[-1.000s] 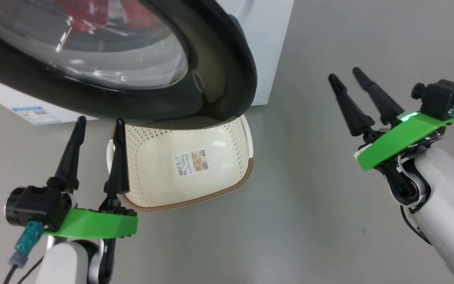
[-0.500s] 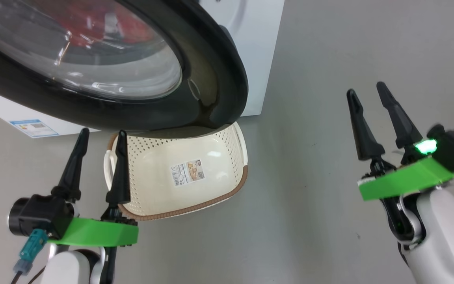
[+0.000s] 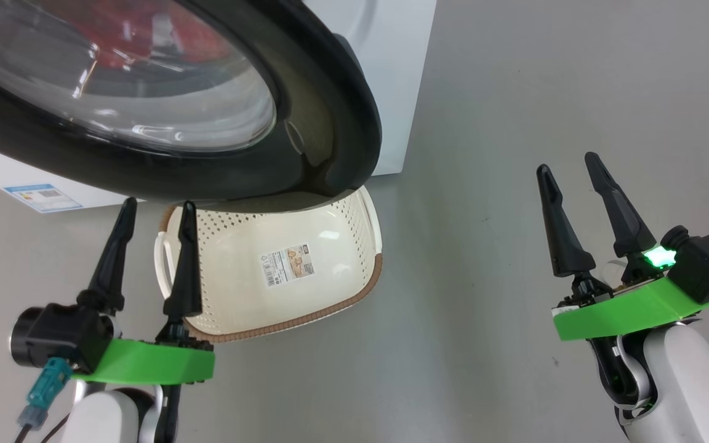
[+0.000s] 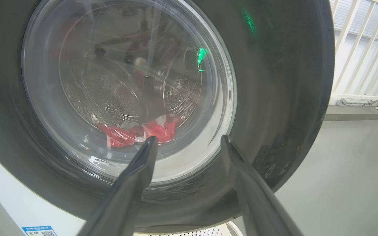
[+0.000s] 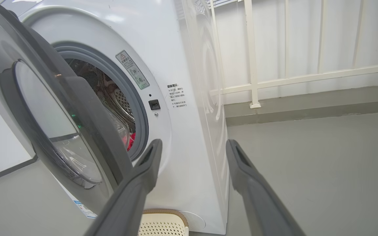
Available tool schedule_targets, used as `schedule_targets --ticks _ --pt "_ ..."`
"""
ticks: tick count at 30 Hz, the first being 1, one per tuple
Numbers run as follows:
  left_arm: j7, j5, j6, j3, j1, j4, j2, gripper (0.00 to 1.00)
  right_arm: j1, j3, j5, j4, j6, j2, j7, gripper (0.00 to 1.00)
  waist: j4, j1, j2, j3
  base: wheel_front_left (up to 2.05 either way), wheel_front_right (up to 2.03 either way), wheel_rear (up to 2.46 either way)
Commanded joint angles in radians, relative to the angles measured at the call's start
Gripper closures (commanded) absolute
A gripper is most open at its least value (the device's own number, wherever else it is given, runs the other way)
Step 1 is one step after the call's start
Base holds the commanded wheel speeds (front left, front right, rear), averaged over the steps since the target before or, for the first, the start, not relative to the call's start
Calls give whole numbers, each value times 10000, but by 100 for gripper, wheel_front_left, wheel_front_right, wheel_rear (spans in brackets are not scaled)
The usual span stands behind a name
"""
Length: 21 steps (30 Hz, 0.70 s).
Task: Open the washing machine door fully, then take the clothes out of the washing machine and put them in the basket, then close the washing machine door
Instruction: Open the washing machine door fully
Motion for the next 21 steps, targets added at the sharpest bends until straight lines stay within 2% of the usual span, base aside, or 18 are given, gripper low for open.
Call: schedule_targets --ticks 1,18,19,20,21 --pt "-92 38 -67 326 -53 -260 231 0 20 278 -68 -214 65 43 -60 0 -10 0 0 8 0 0 0" --pt "-92 66 -89 314 -105 -262 231 0 -120 376 -11 -129 65 36 -60 0 25 0 0 101 0 0 0" --pt "-92 63 -88 309 -105 -259 231 0 -130 396 47 -110 65 40 -60 12 32 0 0 100 0 0 0" --pt "-92 62 -86 304 -105 -256 231 0 -144 430 149 -78 65 49 -60 56 38 0 0 99 0 0 0" --pt "-92 60 -84 299 -104 -254 231 0 -173 452 256 -60 65 57 -60 75 44 0 0 101 0 0 0"
